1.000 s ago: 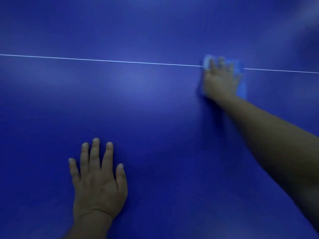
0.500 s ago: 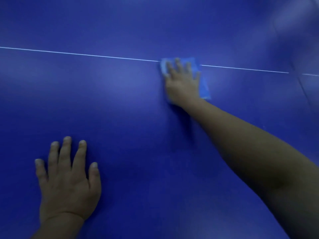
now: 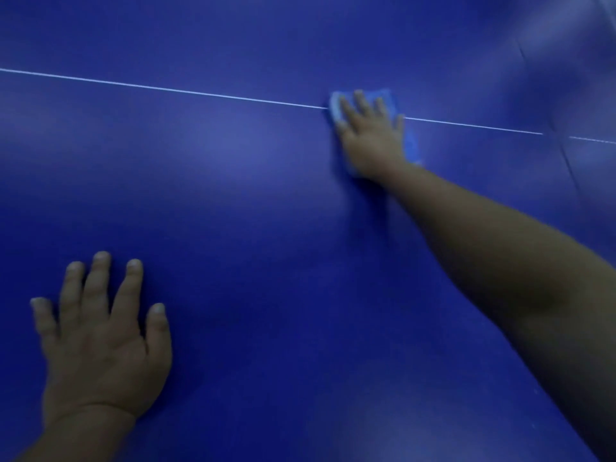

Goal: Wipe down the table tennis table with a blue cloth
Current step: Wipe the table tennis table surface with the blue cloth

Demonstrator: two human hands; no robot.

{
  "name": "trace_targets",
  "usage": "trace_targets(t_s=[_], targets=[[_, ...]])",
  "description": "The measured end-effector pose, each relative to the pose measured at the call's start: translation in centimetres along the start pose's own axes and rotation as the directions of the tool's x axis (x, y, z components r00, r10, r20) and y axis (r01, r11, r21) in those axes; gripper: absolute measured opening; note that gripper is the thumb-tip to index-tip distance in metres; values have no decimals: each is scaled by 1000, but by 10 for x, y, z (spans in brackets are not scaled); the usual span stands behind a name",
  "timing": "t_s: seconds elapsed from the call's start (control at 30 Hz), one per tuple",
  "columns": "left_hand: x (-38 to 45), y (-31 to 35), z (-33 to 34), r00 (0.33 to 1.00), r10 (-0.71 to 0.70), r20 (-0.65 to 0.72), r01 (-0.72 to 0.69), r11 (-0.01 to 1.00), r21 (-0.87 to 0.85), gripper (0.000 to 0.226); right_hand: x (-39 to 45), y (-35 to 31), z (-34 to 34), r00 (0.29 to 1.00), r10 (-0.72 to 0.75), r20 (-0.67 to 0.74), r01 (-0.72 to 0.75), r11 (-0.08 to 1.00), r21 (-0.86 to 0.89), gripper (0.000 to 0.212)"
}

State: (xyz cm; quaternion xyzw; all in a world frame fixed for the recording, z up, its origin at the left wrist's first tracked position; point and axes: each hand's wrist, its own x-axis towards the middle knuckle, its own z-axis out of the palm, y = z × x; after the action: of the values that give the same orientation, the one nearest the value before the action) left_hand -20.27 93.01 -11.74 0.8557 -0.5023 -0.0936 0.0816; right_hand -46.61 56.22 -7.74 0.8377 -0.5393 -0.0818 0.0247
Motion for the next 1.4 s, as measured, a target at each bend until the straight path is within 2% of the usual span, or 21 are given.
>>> trace_targets(t_s=[0.1,0.17,0.23,0.27,0.33,0.4,0.43,0.47,0.53,0.57,0.63,0.73,0.83,0.93,1.0,1.07,1.13,1.17,1.23,1.33,1.4], targets=[[-1,9,-10,1000,7,-5,-7,1000,5,64,8,59,-2,954,291,69,-298,939,173,57],[-2,12,-15,1000,19,11,-19,1000,6,64,-17,61,1,962,264,72,-273,941,201,56],[-2,13,-17,1000,18,23,-18,1000,3,63,-69,53,7,999,33,35,-37,992,117,57],[-2,13,-17,999,15,28,-15,1000,9,62,-104,48,10,994,-104,33,100,989,113,58],[-2,12,-16,999,12,45,-13,1000,26,60,-172,46,21,914,-405,-1,403,909,104,55],[0,12,-18,998,12,65,-14,999,35,60,-191,59,21,831,-556,38,552,831,73,52],[-1,13,-20,997,15,71,-18,999,36,60,-178,68,20,842,-539,30,538,842,41,53],[-1,15,-23,997,19,72,-21,999,36,61,-154,74,17,891,-454,9,454,891,16,56],[-4,19,-27,998,21,65,-23,999,32,63,-97,80,11,993,-113,13,112,992,54,63],[-5,21,-29,998,21,63,-22,1000,22,64,-76,83,11,999,44,23,-46,993,105,62],[-5,24,-32,998,21,65,-21,1000,-2,66,-68,86,12,987,159,24,-161,975,155,57],[-6,24,-35,998,22,57,-21,1000,-6,68,-120,70,17,999,43,24,-46,989,142,63],[-3,25,-33,999,10,33,-10,1000,-1,67,-246,45,32,985,-171,15,169,980,105,59],[-5,26,-32,999,-1,33,-1,998,56,68,-384,35,45,912,-409,26,404,907,119,51],[-8,27,-33,999,1,32,-4,994,113,66,-398,43,38,865,-494,82,483,867,125,50],[-12,29,-36,1000,24,18,-26,993,119,65,-360,48,29,905,-420,63,413,905,102,54],[-22,34,-41,998,59,6,-60,997,44,65,-312,51,22,984,-163,74,154,981,114,60],[-34,39,-42,996,86,14,-86,996,1,67,-294,53,22,996,-42,74,31,990,139,60],[-69,51,-41,985,170,30,-168,983,-69,69,-277,54,25,993,88,76,-102,974,201,58],[-130,68,-37,939,341,40,-335,935,-115,67,-312,44,32,995,77,60,-88,976,199,60],[-161,71,-33,891,453,31,-447,888,-108,65,-381,33,40,999,27,40,-34,984,174,57]])
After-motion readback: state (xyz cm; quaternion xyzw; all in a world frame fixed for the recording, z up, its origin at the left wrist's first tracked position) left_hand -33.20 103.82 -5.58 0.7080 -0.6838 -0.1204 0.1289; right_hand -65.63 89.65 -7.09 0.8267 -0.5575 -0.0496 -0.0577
